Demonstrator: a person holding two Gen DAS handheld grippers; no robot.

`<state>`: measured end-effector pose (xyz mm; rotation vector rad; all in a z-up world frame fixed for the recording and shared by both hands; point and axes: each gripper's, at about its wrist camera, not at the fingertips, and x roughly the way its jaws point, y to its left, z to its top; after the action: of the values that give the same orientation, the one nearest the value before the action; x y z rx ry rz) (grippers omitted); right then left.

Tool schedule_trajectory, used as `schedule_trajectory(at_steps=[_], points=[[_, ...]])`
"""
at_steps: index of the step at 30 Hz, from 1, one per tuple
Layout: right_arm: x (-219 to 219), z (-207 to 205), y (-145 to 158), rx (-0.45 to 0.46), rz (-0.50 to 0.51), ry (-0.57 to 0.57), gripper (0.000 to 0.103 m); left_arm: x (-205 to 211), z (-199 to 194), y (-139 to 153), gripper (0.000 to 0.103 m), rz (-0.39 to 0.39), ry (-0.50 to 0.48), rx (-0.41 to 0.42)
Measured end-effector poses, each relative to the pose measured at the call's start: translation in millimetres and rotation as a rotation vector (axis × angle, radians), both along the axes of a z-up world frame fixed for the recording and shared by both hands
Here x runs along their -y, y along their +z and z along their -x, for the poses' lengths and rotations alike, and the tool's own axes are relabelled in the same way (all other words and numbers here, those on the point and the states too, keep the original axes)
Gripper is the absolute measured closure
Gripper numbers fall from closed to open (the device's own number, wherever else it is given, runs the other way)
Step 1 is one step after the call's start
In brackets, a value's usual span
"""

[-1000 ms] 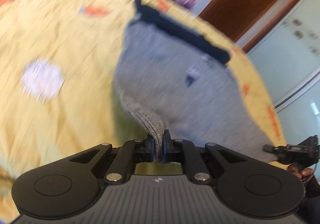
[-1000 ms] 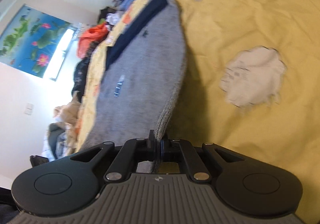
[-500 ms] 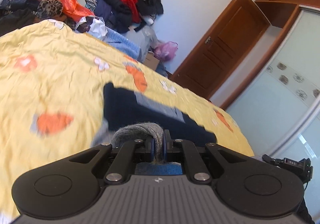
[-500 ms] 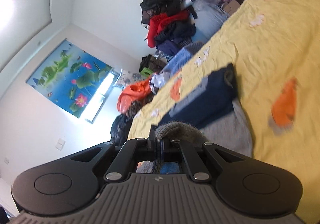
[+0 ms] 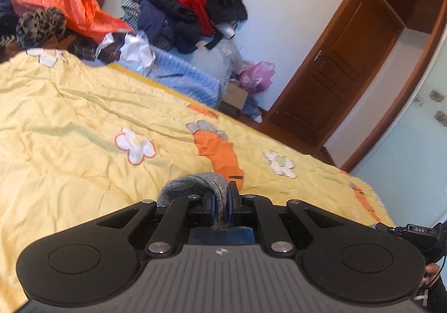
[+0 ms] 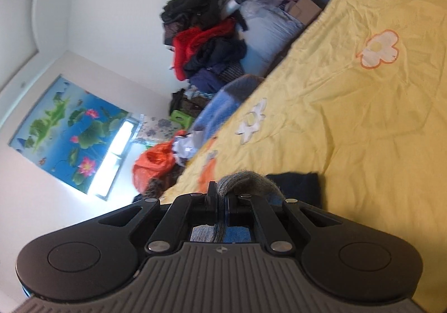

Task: Fold small clothes
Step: 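Open both grippers to release the folded sweater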

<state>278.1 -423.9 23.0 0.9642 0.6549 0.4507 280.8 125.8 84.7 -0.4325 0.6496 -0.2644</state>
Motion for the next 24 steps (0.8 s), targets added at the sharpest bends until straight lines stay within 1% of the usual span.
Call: schedule_trajectory(at_steps=[2,3,4,5,6,7,8,9,10,11,13,16,18,20,22,24], points=[[-2,-21,-16,-0.039,0.018,-0.018,0.09,6,-22,-18,0.092,-0.028,-0.024,-0.037],[-3,-29,-24,-0.056,0.017,-0.031,0.088,9,-32,-25,0.092,-0.045,-0.019,-0.066],[-5,-35,-32,-0.073,0.009,-0.045,0.081,9,-41,-29,0.091,-0.059,-0.014,-0.105],[-5,-38,-39,-0.1,0.001,-0.079,0.075,7,-47,-31,0.088,-0.045,-0.021,-0.14],[-5,-39,-44,-0.13,-0.005,-0.114,0.05,1,-52,-31,0.084,0.001,-0.031,-0.17],[-4,-37,-46,-0.141,-0.015,-0.143,0.028,-5,-53,-30,0.074,0.051,-0.033,-0.183],[-2,-33,-45,-0.12,-0.025,-0.172,0.023,-12,-47,-25,0.063,0.079,-0.019,-0.163],[0,-25,-42,-0.09,-0.027,-0.191,0.022,-17,-40,-18,0.054,0.081,-0.001,-0.132],[1,-16,-37,-0.071,-0.026,-0.194,0.022,-23,-31,-11,0.03,0.069,0.028,-0.108],[2,-6,-34,-0.063,-0.029,-0.189,0.022,-28,-20,-4,0.018,0.05,0.071,-0.085],[3,21,-28,-0.042,-0.039,-0.169,0.023,-40,9,3,0.018,0.04,0.126,-0.049],[5,72,-26,-0.034,-0.022,-0.153,0.023,-48,64,-7,0.018,0.045,0.193,-0.081],[6,111,-30,-0.043,-0.012,-0.152,0.023,-49,109,-22,0.018,0.078,0.222,-0.092],[10,146,-37,-0.074,-0.007,-0.159,0.023,-48,151,-39,0.018,0.13,0.247,-0.108],[9,177,-45,-0.098,0.011,-0.162,0.023,-45,183,-52,0.018,0.174,0.268,-0.134],[1,199,-52,-0.125,0.048,-0.149,0.023,-40,205,-66,0.018,0.232,0.265,-0.16]])
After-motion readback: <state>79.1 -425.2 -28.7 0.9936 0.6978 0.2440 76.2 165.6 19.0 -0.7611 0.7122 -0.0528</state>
